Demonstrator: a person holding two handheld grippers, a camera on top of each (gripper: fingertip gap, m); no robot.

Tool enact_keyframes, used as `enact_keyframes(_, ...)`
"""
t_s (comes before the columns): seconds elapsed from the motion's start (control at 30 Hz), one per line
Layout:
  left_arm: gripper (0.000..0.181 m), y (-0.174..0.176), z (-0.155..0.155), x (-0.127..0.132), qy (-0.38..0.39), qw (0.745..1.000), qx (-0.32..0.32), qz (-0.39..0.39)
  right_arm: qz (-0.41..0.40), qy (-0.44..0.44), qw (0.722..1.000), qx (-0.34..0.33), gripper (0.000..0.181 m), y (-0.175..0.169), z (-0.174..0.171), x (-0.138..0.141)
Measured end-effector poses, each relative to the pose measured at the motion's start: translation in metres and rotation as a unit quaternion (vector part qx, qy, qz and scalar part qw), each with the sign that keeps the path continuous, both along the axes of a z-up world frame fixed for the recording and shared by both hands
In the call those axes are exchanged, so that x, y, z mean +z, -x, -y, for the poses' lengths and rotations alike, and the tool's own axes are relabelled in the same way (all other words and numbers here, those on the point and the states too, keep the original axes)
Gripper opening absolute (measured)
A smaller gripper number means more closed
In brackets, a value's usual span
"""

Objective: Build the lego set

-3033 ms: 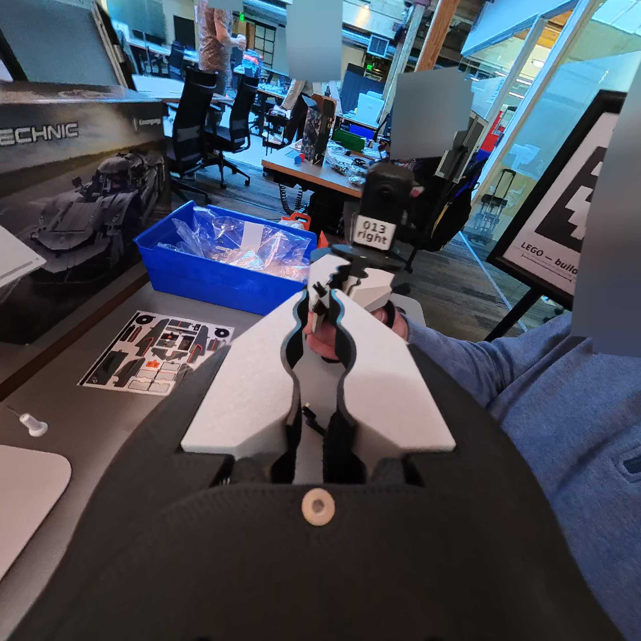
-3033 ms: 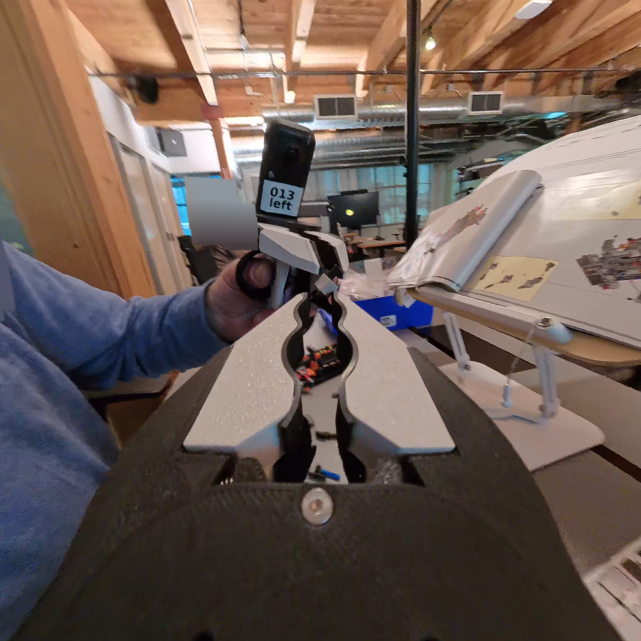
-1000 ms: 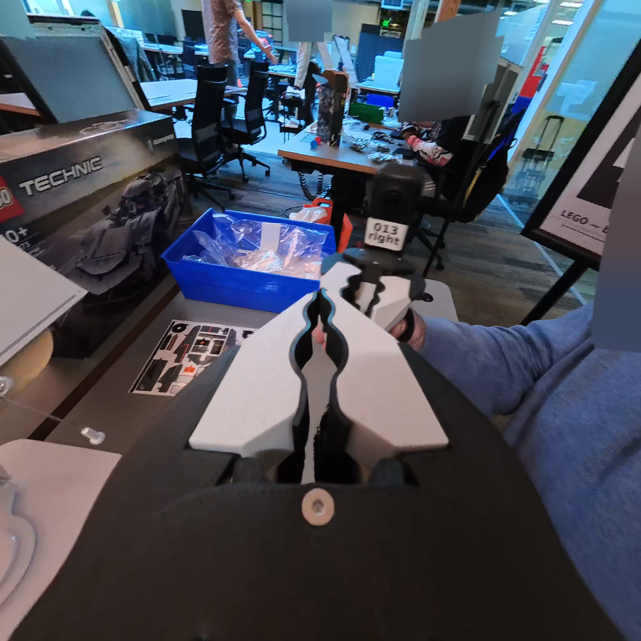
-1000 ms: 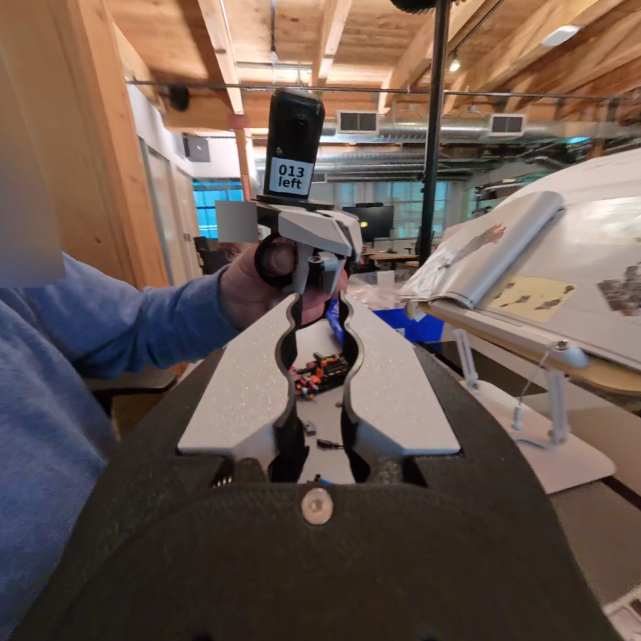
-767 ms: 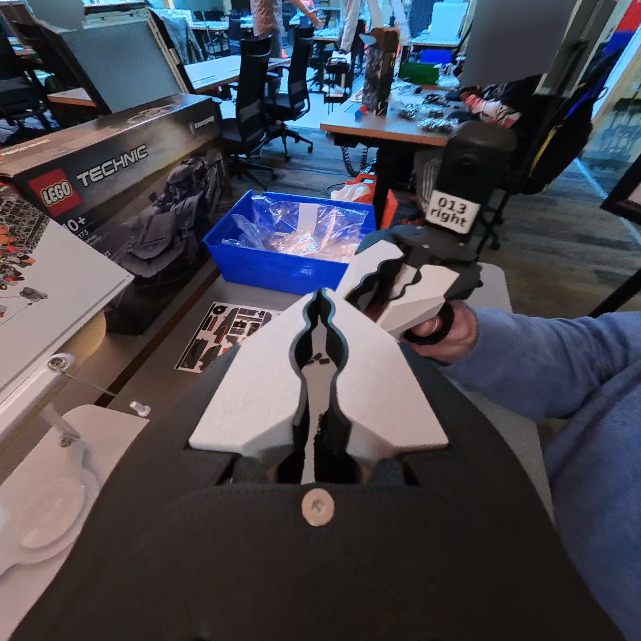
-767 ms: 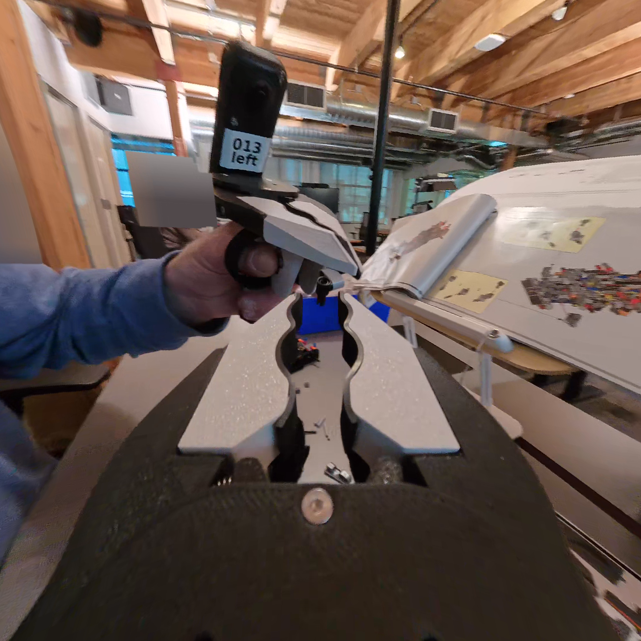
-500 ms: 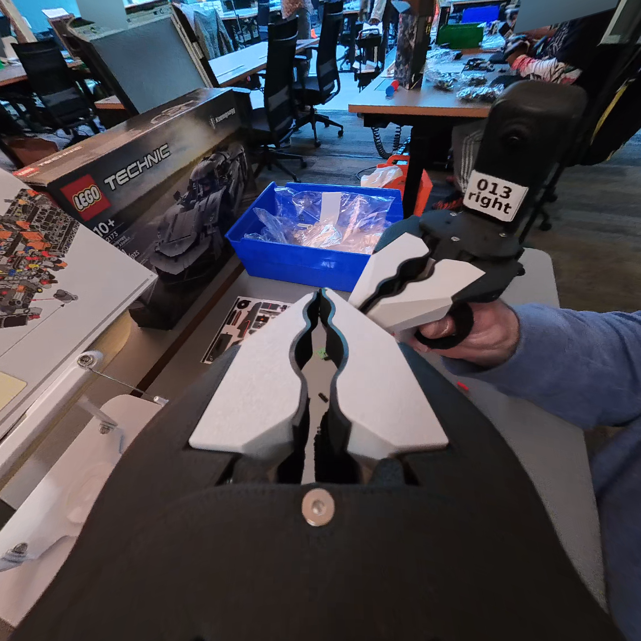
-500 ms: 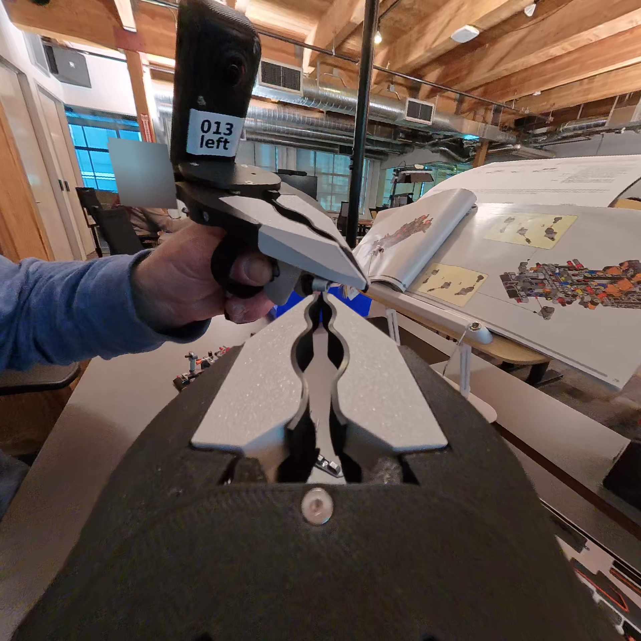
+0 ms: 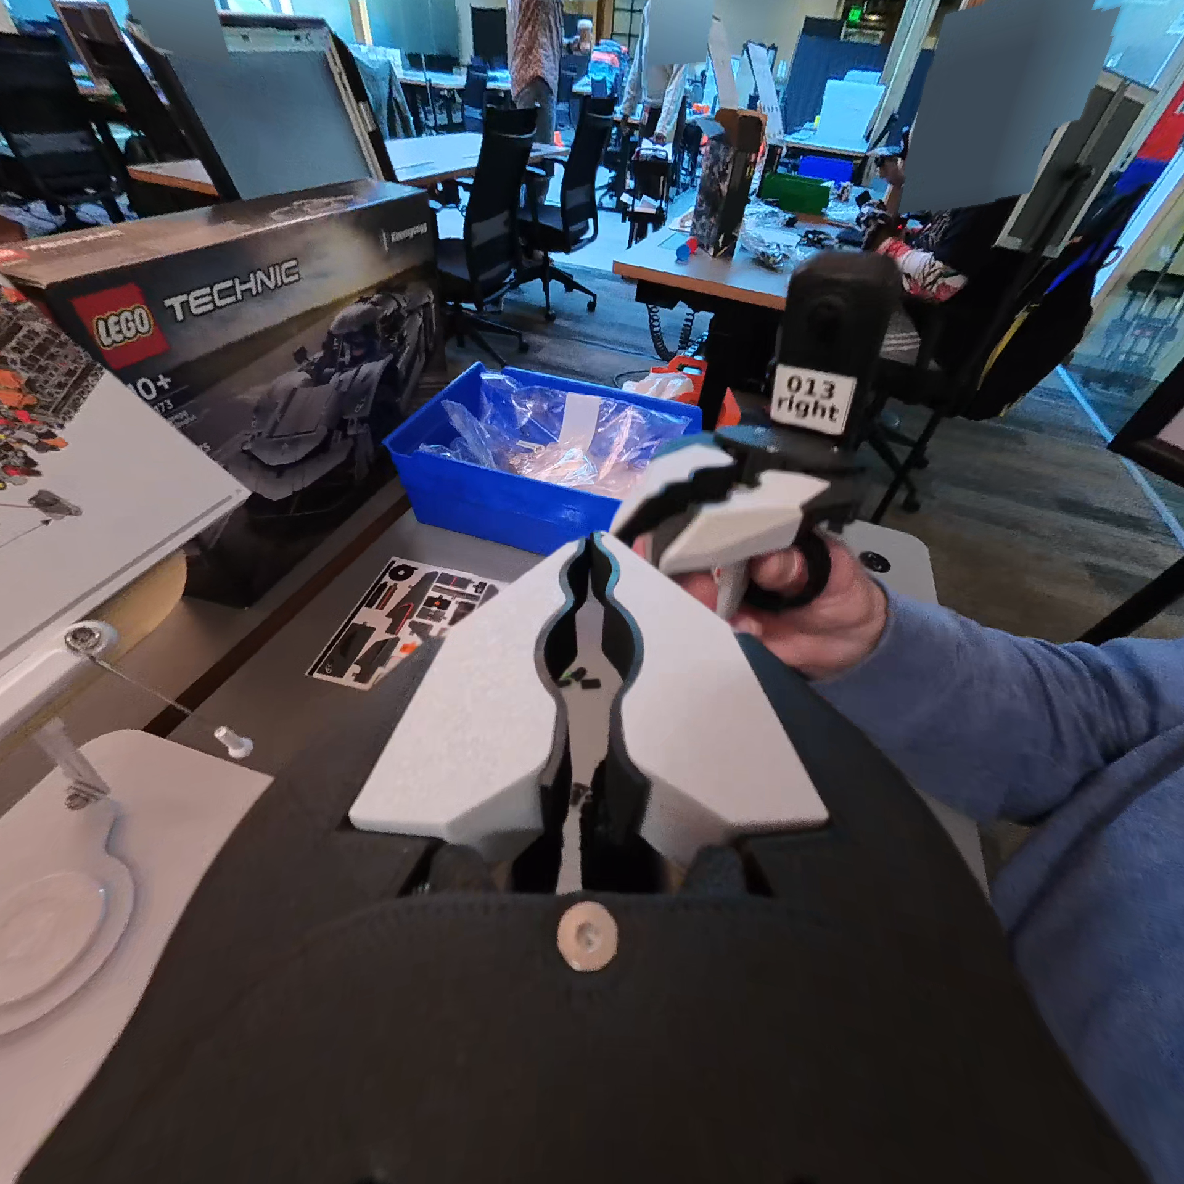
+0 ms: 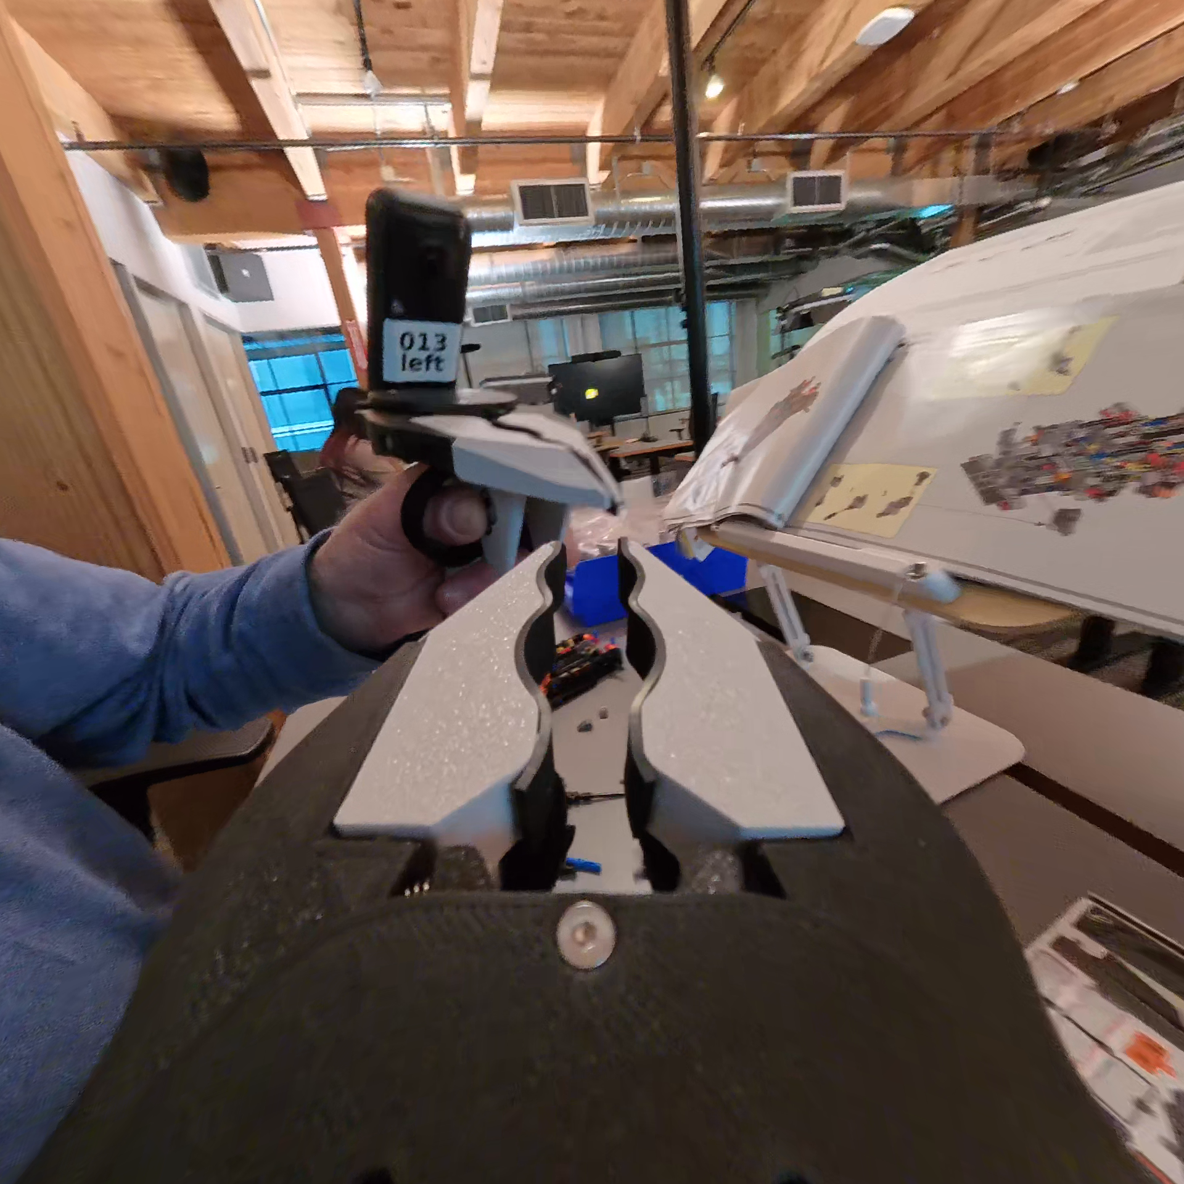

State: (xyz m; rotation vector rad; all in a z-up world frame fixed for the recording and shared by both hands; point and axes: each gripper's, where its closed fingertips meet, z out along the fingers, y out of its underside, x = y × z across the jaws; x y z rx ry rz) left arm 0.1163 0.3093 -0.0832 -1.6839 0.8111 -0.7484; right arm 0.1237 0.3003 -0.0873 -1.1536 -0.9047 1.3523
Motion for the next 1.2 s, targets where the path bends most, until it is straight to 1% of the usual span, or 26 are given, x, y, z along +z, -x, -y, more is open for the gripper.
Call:
enact_keyframes(0.07,0.0,0.007,0.004,-0.002,-0.001,1.0,0.001,-0.005,-0.007,-0.002,1.0,-0.01,0.007,-0.01,-0.006,0.003)
enact_keyframes(0.13,0.0,0.017,0.007,-0.009,0.016,1.0,0.003,-0.014,0.001,-0.002,1.0,-0.017,0.007,-0.016,-0.011,0.002)
enact_keyframes(0.17,0.0,0.023,0.007,-0.014,0.022,1.0,0.005,-0.018,0.009,-0.003,1.0,-0.018,0.007,-0.016,-0.012,0.0)
enact_keyframes(0.2,0.0,0.03,0.007,-0.023,0.035,0.999,0.007,-0.033,0.025,-0.004,1.0,-0.019,0.006,-0.015,-0.014,-0.004)
enact_keyframes(0.3,0.0,0.056,0.009,-0.058,0.066,0.993,0.026,-0.095,0.118,-0.013,0.993,-0.007,0.007,0.002,-0.012,-0.037)
enact_keyframes(0.37,0.0,0.075,0.015,-0.079,0.091,0.987,0.035,-0.128,0.193,-0.022,0.981,0.002,0.01,0.02,-0.009,-0.068)
enact_keyframes(0.43,0.004,0.096,0.018,-0.098,0.097,0.981,0.047,-0.163,0.251,-0.024,0.968,0.015,0.01,0.042,-0.004,-0.099)
enact_keyframes(0.53,0.011,0.113,0.024,-0.136,0.124,0.972,0.019,-0.196,0.311,-0.029,0.949,0.029,0.009,0.067,0.003,-0.135)
enact_keyframes(0.6,0.014,0.126,0.023,-0.167,0.152,0.962,0.011,-0.228,0.333,-0.043,0.942,0.033,0.008,0.075,0.007,-0.148)
enact_keyframes(0.67,0.017,0.138,0.017,-0.194,0.164,0.95,0.018,-0.265,0.348,-0.047,0.936,0.027,0.007,0.077,0.006,-0.16)
enact_keyframes(0.73,0.02,0.146,0.013,-0.216,0.179,0.935,0.021,-0.304,0.355,-0.043,0.934,0.026,0.007,0.078,0.005,-0.167)
enact_keyframes(0.8,0.02,0.147,0.009,-0.232,0.191,0.926,0.023,-0.326,0.353,-0.038,0.934,0.025,0.006,0.079,0.004,-0.169)
enact_keyframes(0.87,0.02,0.146,0.008,-0.245,0.204,0.917,0.022,-0.342,0.355,-0.041,0.934,0.024,0.006,0.08,0.004,-0.169)
enact_keyframes(0.97,0.017,0.146,0.008,-0.257,0.219,0.906,0.03,-0.362,0.356,-0.046,0.933,0.024,0.006,0.08,0.006,-0.169)
enact_keyframes(1.03,0.006,0.147,0.003,-0.257,0.216,0.907,0.044,-0.359,0.357,-0.046,0.933,0.023,0.006,0.078,0.006,-0.168)
enact_keyframes(1.13,0.005,0.147,0.001,-0.255,0.213,0.91,0.051,-0.352,0.353,-0.05,0.934,0.021,0.005,0.075,0.006,-0.165)
enact_keyframes(1.17,0.005,0.147,0.001,-0.252,0.214,0.914,0.054,-0.341,0.35,-0.05,0.935,0.021,0.004,0.075,0.006,-0.162)
enact_keyframes(1.2,0.005,0.145,0.0,-0.243,0.213,0.923,0.062,-0.315,0.345,-0.049,0.937,0.021,0.004,0.074,0.007,-0.159)
